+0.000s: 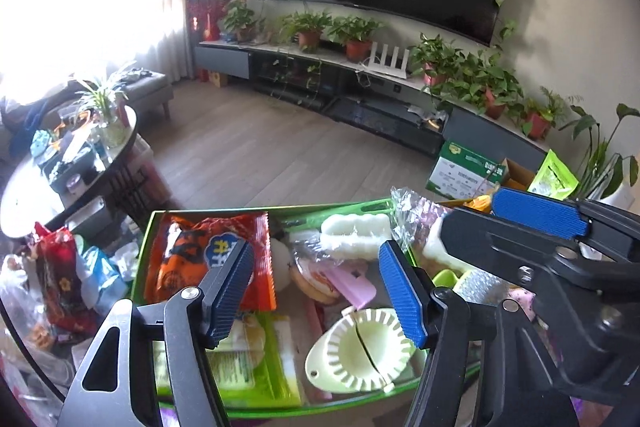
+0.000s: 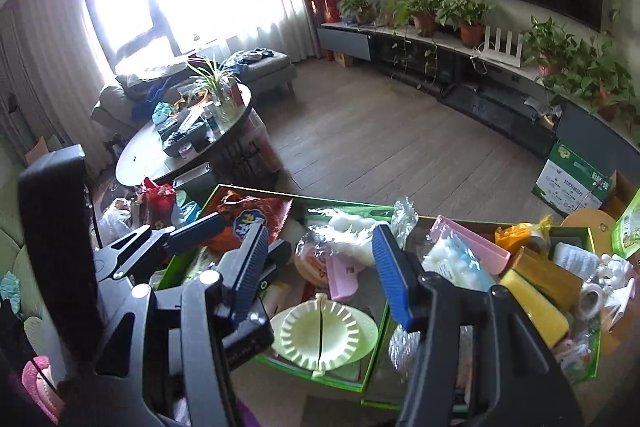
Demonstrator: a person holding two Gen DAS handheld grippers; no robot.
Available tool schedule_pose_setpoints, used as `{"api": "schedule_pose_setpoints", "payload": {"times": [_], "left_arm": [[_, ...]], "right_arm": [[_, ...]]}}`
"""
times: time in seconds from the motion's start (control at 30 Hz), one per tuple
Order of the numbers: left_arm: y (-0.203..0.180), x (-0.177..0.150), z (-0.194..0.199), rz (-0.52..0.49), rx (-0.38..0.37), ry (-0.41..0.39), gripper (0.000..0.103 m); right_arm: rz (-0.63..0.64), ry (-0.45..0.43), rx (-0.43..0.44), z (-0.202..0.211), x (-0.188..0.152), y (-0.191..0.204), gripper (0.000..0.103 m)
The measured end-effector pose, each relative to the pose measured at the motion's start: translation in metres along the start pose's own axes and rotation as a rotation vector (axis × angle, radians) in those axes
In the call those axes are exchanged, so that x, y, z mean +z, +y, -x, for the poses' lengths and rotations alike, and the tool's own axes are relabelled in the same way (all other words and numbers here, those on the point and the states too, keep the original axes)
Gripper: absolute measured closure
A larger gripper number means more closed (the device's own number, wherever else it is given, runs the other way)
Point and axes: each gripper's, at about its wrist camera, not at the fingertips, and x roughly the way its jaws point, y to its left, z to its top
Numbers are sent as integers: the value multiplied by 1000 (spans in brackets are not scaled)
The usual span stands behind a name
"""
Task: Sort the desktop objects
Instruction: 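Lower the green item into the green box and open the left tool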
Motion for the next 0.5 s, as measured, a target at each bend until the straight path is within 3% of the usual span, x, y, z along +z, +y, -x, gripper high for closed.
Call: {"api": "schedule_pose_setpoints", "payload": {"times": [0.2,0.5], "left_arm": [[2,-9,23,26,35,6,35],[-8,-27,71,11,15,-22,34]], "right_arm": [[12,-9,28,30,-14,10,49],[45,-22,56,73,-39,27,45]]}}
